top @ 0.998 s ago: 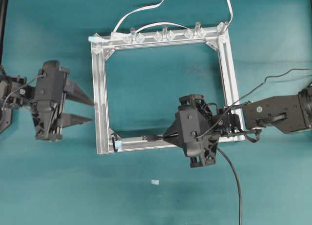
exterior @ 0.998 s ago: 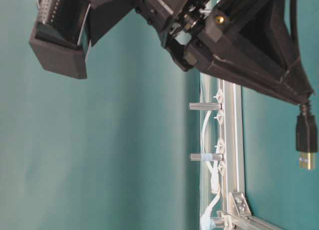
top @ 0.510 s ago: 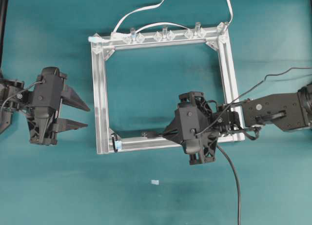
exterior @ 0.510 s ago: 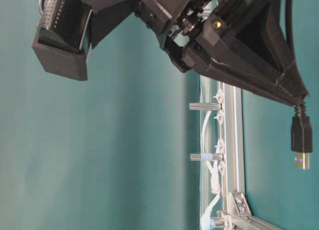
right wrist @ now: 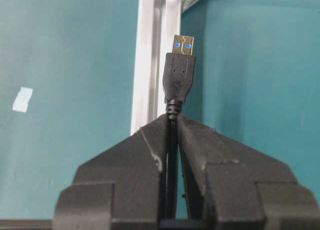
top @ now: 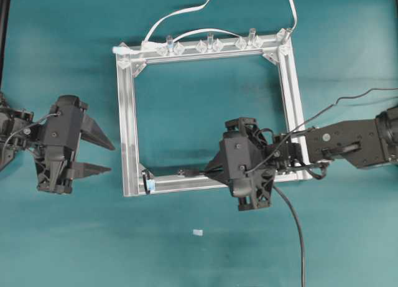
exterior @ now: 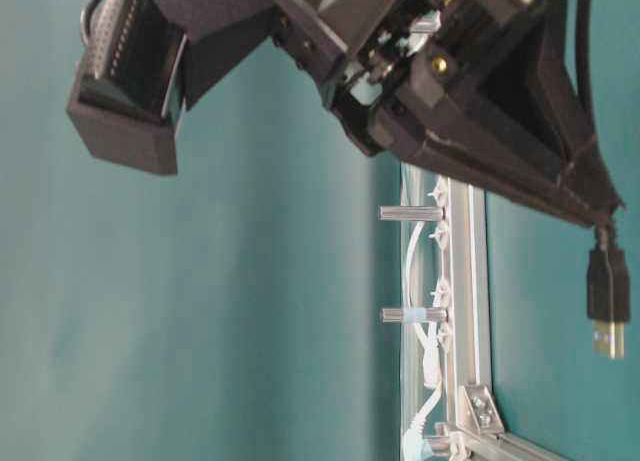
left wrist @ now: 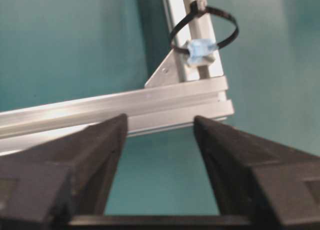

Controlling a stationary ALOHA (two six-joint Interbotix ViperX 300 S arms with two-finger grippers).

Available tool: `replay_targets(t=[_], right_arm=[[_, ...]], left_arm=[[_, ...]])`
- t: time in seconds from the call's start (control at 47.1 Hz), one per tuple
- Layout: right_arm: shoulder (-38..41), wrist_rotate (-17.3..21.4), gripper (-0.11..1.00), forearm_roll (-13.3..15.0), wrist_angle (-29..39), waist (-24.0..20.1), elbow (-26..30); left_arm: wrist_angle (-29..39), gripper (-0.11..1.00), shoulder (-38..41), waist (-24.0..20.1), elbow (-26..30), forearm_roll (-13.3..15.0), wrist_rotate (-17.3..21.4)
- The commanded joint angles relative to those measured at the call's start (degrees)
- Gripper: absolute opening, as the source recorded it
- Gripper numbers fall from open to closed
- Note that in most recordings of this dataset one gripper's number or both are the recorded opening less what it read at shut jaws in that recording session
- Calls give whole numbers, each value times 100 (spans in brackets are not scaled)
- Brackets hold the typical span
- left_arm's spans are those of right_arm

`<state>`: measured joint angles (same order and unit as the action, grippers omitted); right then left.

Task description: Insert the wire through the string loop located on the left side.

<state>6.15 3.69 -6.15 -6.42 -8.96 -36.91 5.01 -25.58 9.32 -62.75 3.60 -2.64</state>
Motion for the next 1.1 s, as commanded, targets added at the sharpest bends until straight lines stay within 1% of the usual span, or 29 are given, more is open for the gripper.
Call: replay_targets(t=[0.0, 0.085, 0.17, 0.34, 0.51, 0.722, 0.786, 0.87, 0.977, 1.083], right_arm=[[-18, -9, 10, 26, -53, 9, 193], [53, -9, 10, 53, -53, 18, 255], [105, -9, 10, 79, -53, 18, 325], [237, -9, 10, 149, -53, 18, 510], [352, -9, 10, 149, -53, 18, 668], [475, -9, 10, 211, -53, 18, 844], [510, -9, 10, 220, -53, 18, 879], [554, -9, 10, 220, -62, 18, 940], [589, -9, 10, 220, -62, 18, 993], [633, -9, 10, 229, -62, 18, 1028]], left_arm=[[-26, 68, -9, 44, 141, -9, -114], [-18, 78, 26, 44, 158, -9, -237], [9, 83, 123, 44, 211, -9, -325], [26, 84, 554, 141, 527, -9, -352], [26, 86, 949, 158, 791, -9, -360], [26, 90, 1143, 176, 844, 0, -466], [26, 91, 1169, 193, 844, 0, -562], [26, 91, 1204, 202, 844, 0, -800], [26, 88, 1248, 220, 844, 0, -1169], [26, 87, 1283, 281, 870, 0, -1362]])
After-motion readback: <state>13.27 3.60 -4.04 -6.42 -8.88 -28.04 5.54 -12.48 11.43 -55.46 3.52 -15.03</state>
